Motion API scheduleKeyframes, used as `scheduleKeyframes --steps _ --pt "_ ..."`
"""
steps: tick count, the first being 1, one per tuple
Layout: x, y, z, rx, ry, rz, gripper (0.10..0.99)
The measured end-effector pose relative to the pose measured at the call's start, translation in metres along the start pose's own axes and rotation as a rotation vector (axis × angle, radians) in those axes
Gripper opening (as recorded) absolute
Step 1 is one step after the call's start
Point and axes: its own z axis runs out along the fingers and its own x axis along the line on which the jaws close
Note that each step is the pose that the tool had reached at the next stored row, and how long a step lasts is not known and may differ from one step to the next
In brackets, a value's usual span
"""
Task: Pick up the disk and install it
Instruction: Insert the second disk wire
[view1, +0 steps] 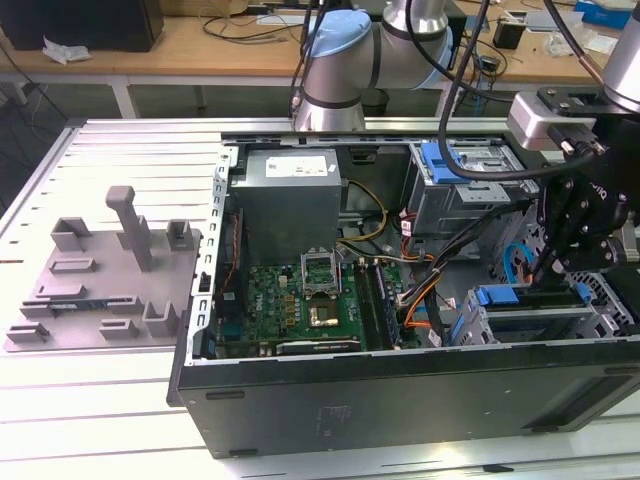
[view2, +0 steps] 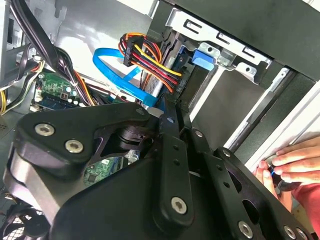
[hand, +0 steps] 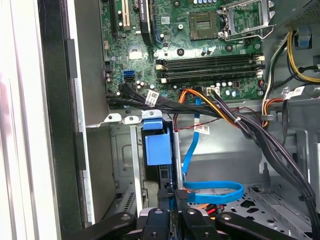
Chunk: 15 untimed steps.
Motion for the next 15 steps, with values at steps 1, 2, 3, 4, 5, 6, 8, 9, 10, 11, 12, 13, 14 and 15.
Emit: scheduleKeyframes --steps 1,2,3,4,5,6,8,9,10,11,12,13,14,15 --pt "-0.0002 0.0 0.0 0.0 0.0002 0.0 0.161" --pt "-0.0003 0.0 0.0001 0.0 0.0003 0.0 0.161" --pt "-0.0004 0.0 0.0003 0.0 0.0002 0.0 0.161" --pt "-0.0004 0.0001 0.0005 0.0 0.0002 0.0 0.161" --pt "-0.0004 0.0001 0.0006 0.0 0.0003 0.0 0.161" --pt "-0.0004 0.0001 0.0008 0.0 0.0002 0.0 0.161" --pt "-0.0005 0.0001 0.0012 0.0 0.0002 0.0 0.161" --pt "-0.0004 0.0001 0.0013 0.0 0.0002 0.0 0.161" --pt "-0.0004 0.0001 0.0013 0.0 0.0003 0.0 0.161" --pt "-0.0005 0.0001 0.0014 0.0 0.0002 -0.001 0.161" --pt "-0.0004 0.0 0.0014 0.0 0.0002 -0.001 0.161" --pt "-0.0005 -0.0003 0.0016 0.0 -0.0001 -0.001 0.161" --pt "-0.0005 -0.0004 0.0016 0.0 0.0 -0.002 0.161" --pt "-0.0005 -0.0004 0.0016 0.0 0.0 -0.003 0.161"
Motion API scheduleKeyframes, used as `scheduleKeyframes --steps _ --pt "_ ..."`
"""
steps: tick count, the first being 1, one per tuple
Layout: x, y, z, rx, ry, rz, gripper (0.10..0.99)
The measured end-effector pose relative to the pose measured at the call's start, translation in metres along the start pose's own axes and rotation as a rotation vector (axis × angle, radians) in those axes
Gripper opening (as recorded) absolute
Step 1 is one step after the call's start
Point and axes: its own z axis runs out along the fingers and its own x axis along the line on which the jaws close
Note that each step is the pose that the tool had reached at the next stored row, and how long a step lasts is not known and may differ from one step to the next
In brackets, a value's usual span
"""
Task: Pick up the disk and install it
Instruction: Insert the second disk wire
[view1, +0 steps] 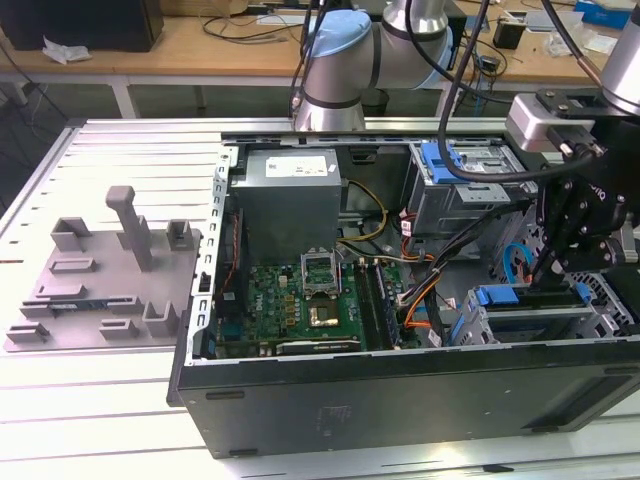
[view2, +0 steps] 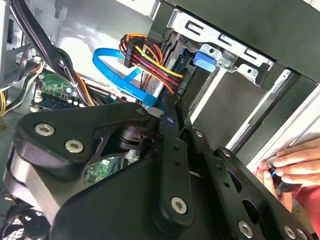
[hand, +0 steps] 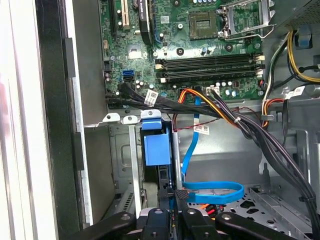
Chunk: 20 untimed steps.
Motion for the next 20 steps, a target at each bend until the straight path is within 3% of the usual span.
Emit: scheduleKeyframes --steps 20 --pt "-0.0002 0.0001 0.0045 0.0 0.0001 -0.002 0.161"
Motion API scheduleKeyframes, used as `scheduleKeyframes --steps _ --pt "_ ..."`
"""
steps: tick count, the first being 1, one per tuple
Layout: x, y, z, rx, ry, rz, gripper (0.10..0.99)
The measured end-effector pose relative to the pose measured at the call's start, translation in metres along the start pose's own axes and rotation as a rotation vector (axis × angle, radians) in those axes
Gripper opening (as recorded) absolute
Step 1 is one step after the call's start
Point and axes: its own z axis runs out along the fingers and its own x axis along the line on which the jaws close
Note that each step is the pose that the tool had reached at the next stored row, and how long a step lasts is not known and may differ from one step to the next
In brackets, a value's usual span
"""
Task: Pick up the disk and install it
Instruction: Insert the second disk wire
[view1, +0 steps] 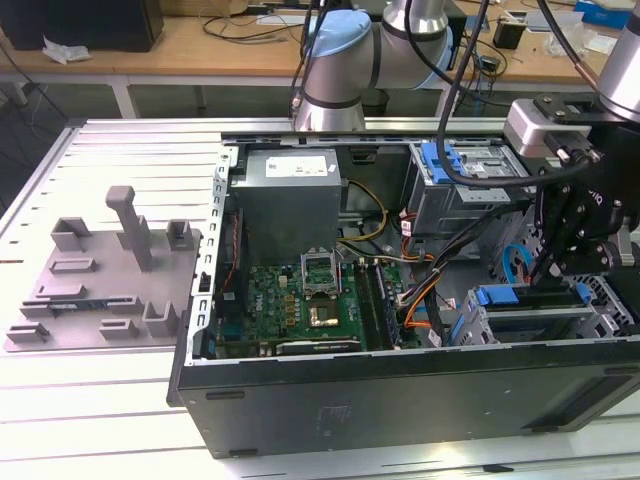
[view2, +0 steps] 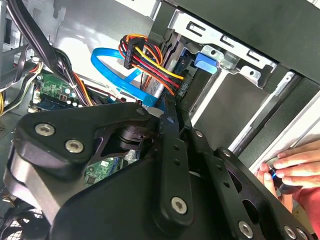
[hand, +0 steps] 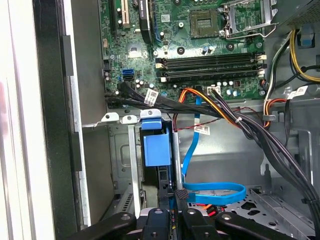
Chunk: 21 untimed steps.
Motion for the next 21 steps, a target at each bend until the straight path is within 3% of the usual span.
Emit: scheduleKeyframes --steps 21 --pt "0.0004 0.0004 -0.0027 0.0 0.0019 0.0 0.161"
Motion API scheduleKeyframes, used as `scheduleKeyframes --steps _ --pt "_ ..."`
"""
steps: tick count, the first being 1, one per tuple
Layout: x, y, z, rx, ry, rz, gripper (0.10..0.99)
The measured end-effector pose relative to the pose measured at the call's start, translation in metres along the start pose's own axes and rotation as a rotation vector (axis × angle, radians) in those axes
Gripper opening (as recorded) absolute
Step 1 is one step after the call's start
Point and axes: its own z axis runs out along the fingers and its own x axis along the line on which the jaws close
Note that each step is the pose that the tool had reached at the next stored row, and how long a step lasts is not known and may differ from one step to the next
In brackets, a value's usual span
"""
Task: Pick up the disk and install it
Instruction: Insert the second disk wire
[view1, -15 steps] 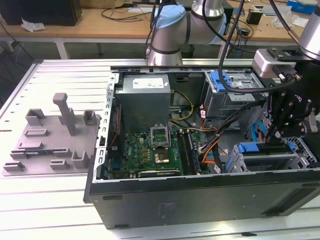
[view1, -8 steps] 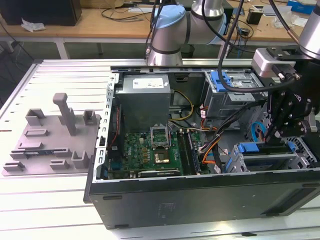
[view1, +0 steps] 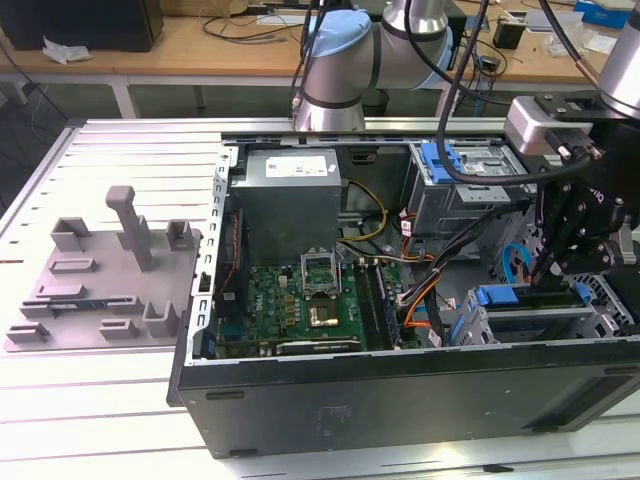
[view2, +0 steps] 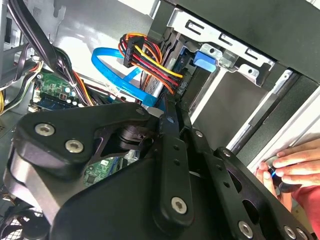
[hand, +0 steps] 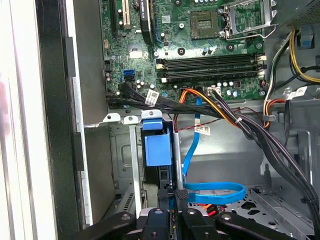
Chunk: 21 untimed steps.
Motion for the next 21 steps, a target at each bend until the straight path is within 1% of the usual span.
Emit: scheduleKeyframes --steps 12,21 --pt "0.0005 -0.0001 0.0019 0.0 0.0 0.0 0.161" --pt "0.0003 0.0 0.0073 0.0 0.0002 -0.007 0.161"
